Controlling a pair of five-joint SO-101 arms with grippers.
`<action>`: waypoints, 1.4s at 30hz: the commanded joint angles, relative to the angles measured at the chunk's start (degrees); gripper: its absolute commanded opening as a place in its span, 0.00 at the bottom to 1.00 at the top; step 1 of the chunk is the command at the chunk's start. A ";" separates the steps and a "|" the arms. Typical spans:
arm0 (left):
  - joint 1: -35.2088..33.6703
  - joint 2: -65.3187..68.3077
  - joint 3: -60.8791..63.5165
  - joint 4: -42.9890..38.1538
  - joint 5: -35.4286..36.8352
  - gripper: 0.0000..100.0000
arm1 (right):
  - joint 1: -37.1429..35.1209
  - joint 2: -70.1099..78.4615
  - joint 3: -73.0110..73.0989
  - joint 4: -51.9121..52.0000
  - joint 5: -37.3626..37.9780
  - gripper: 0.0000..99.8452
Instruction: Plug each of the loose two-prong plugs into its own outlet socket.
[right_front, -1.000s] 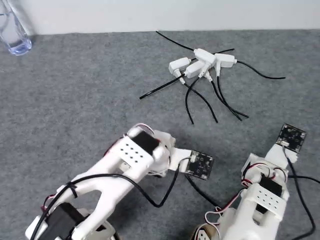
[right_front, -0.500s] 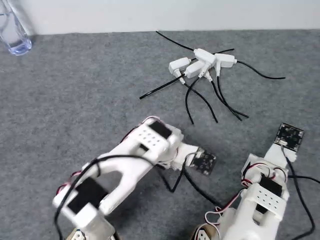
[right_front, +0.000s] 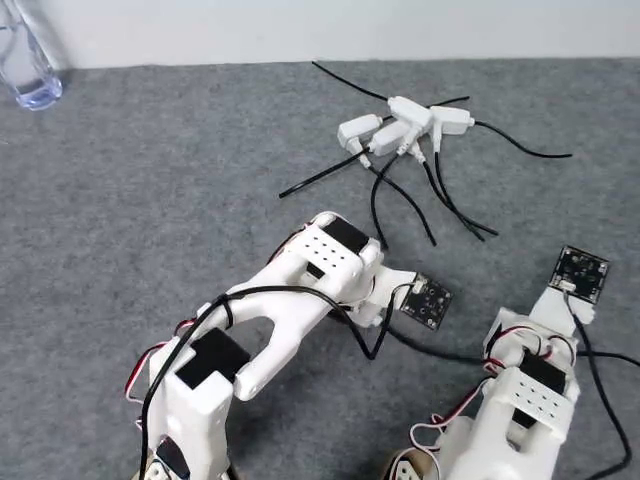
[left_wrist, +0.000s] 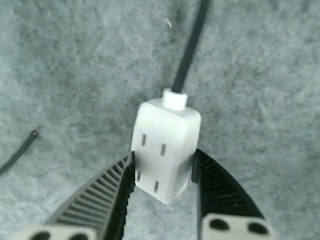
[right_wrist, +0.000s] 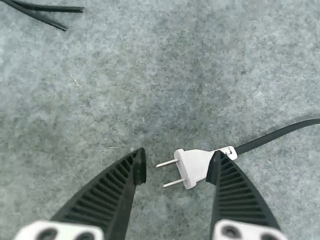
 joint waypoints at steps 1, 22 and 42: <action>-0.35 1.05 -0.40 1.14 -0.79 0.17 | -0.66 -0.40 -0.62 -0.48 0.70 0.19; -1.32 0.18 -1.27 15.47 -0.88 0.17 | -2.24 -0.40 -0.53 -0.84 0.79 0.19; -3.16 -5.80 5.58 13.80 0.97 0.02 | -2.42 -0.40 -0.44 -0.92 0.79 0.19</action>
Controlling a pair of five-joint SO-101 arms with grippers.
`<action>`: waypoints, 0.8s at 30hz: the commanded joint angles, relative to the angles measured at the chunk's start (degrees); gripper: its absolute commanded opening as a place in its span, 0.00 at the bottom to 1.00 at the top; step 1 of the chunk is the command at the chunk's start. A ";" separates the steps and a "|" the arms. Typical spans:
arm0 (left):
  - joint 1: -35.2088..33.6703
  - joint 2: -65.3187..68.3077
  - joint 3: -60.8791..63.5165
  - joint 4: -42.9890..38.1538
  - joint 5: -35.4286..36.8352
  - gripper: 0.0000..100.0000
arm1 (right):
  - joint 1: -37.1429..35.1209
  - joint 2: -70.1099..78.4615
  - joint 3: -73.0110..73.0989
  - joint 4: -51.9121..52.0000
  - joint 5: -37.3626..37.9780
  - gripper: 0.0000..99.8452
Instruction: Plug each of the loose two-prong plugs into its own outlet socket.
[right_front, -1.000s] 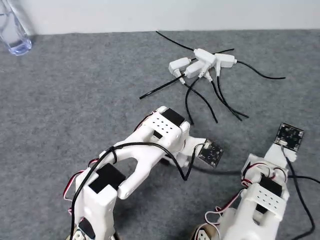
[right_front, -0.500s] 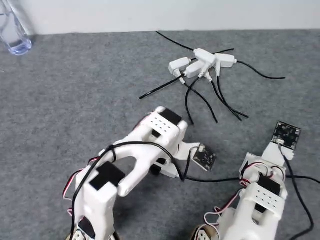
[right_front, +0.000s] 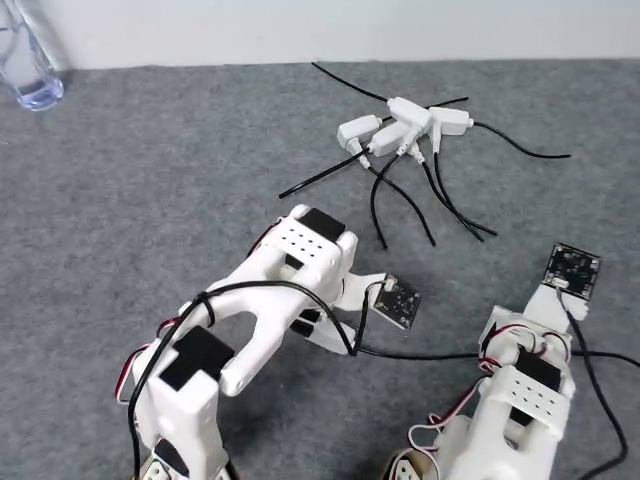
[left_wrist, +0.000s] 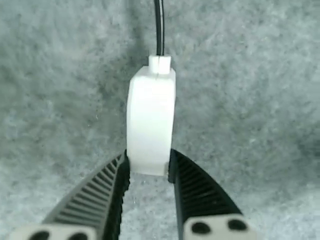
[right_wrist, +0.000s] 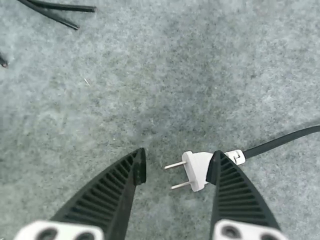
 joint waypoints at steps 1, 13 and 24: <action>1.67 -1.93 2.86 -3.34 0.53 0.01 | -0.75 -0.40 -0.44 -0.92 0.79 0.19; -6.07 -6.95 -3.30 -12.84 20.84 0.01 | -0.75 -0.40 -0.44 -0.92 0.79 0.19; -7.47 -19.08 18.68 -29.98 26.46 0.01 | -0.75 -0.31 -0.44 -0.92 0.79 0.19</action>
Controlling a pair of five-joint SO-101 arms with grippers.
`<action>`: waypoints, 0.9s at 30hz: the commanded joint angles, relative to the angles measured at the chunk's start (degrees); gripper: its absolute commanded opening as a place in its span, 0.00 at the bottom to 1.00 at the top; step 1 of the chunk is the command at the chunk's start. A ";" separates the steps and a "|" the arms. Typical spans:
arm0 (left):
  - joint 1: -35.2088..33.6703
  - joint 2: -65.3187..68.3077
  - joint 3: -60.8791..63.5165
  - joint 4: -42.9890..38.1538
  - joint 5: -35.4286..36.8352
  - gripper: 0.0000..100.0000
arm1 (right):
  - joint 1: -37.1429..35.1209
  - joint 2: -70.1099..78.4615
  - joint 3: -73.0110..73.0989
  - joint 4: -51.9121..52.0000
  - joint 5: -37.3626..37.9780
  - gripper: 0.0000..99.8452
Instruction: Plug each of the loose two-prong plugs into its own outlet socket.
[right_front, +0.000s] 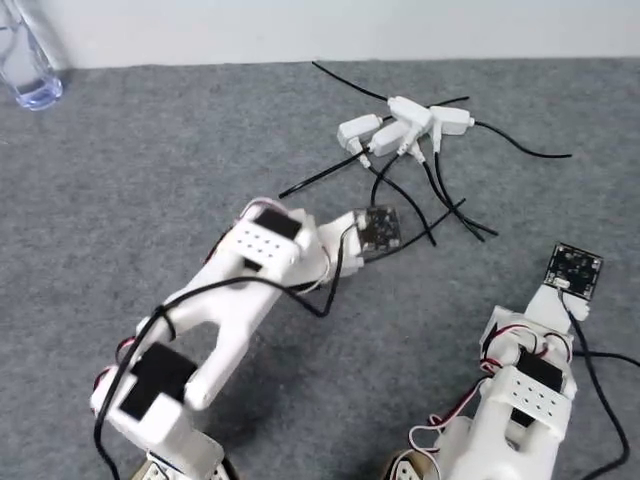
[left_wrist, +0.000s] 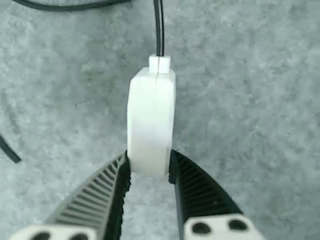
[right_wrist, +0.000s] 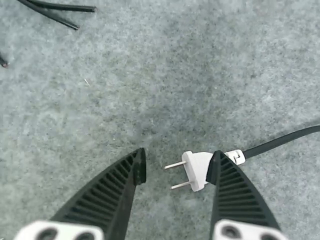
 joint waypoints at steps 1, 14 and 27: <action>-0.09 -8.97 9.10 -5.01 -0.18 0.01 | -0.84 -0.31 -0.44 -0.92 0.79 0.19; -0.09 -16.88 23.25 -6.86 -3.16 0.18 | -0.84 -0.31 -0.44 -1.01 0.79 0.19; 3.87 -27.34 24.75 -0.88 -1.85 0.18 | -0.84 -0.31 -0.44 -1.01 0.79 0.19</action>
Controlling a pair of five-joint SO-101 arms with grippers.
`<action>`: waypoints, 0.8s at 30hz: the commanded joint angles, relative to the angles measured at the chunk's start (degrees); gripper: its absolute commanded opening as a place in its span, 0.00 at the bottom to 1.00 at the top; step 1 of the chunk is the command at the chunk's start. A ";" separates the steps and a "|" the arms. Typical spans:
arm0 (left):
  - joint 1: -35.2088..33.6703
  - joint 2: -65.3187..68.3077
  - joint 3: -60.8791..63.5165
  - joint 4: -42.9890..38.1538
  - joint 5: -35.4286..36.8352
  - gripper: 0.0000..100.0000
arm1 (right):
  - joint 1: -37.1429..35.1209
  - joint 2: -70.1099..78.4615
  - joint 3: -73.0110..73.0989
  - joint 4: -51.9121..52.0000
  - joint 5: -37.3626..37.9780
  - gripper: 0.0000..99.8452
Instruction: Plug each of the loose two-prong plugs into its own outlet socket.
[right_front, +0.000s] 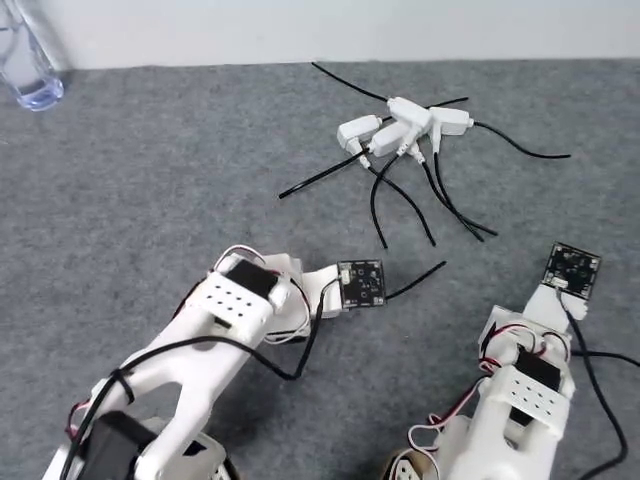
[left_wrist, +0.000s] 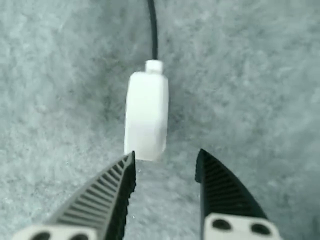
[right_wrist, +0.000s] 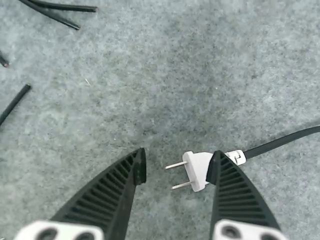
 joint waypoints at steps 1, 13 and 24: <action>1.23 -4.57 0.92 -1.67 1.41 0.18 | -0.66 -0.31 -0.44 -1.01 0.79 0.19; 2.29 -4.31 1.01 -6.95 1.58 0.19 | -0.66 -0.31 -0.44 -1.01 0.79 0.19; 2.20 14.77 -6.99 -9.76 1.05 0.19 | -0.66 -0.31 -0.44 -1.01 0.79 0.19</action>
